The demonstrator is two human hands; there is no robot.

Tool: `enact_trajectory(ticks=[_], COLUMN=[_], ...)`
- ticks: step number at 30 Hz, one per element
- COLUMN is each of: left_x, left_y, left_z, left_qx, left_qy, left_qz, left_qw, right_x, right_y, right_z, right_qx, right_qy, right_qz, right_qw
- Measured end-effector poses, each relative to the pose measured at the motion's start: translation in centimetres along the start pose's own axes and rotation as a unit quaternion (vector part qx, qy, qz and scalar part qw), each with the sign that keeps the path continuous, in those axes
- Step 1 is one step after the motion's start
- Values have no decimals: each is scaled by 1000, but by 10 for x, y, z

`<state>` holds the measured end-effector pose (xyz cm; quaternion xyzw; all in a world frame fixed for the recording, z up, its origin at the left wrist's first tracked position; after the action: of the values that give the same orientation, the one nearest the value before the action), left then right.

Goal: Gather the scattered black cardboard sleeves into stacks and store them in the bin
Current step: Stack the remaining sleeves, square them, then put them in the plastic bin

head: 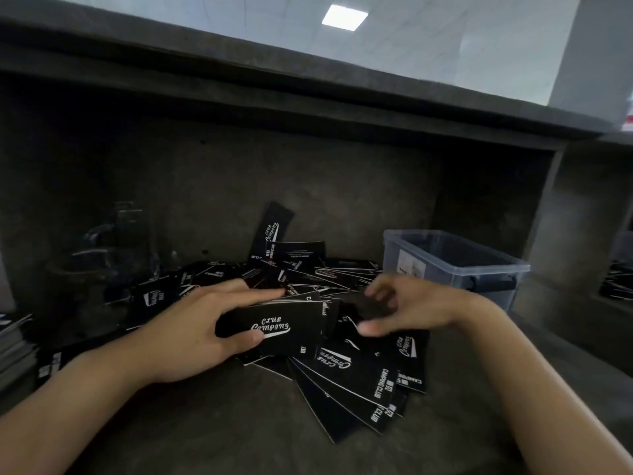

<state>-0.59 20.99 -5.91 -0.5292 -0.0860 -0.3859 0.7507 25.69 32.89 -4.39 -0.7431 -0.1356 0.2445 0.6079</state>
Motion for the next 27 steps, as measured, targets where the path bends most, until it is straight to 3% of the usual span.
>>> enact_trajectory(ticks=[2,4,12,16,18,20,21,23,24,25,27], left_x=[-3,-5,-9,-10,-10,-8,-7,-5,-5,-6,-7], left_y=[1,2,2,1,1,1,1,1,1,1,1], left_z=[1,2,0,0,0,1,2,3,3,3,3], left_qx=[-1,0,-3,-3,-3,2,7,13,12,10,11], left_qy=[1,2,0,-5,-6,-4,-1,4,6,6,1], left_qz=[0,1,9,7,3,-13,-24,-37,-37,-33,-22], left_qw=[1000,1000,1000,1000,1000,1000,1000,999,999,999,1000], right_x=[21,30,40,52,54,48,47,42,32,18,-13], right_y=[5,9,7,10,7,-6,-18,-45,-51,-50,-28], right_z=[-12,-18,-8,0,-4,-7,-9,-18,-21,-18,-2], right_qx=[-88,-123,-111,-104,-70,44,147,367,415,421,346], right_qy=[73,96,110,114,109,74,47,-2,-25,-50,-78], right_qz=[-80,-91,-101,-8,44,119,168,235,245,253,262], right_qw=[990,984,983,988,991,989,974,900,876,870,898])
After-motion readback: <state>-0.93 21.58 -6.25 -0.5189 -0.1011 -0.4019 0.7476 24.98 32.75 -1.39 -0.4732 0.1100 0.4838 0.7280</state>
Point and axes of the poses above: each hand's wrist, its own z-axis towards the middle knuckle, its own y-axis out of the palm, x = y × z, the point moved 6 cm from there along z, towards the middle knuckle, and after that the axes turned 13 degrees about -z, right-handed, at the moved point
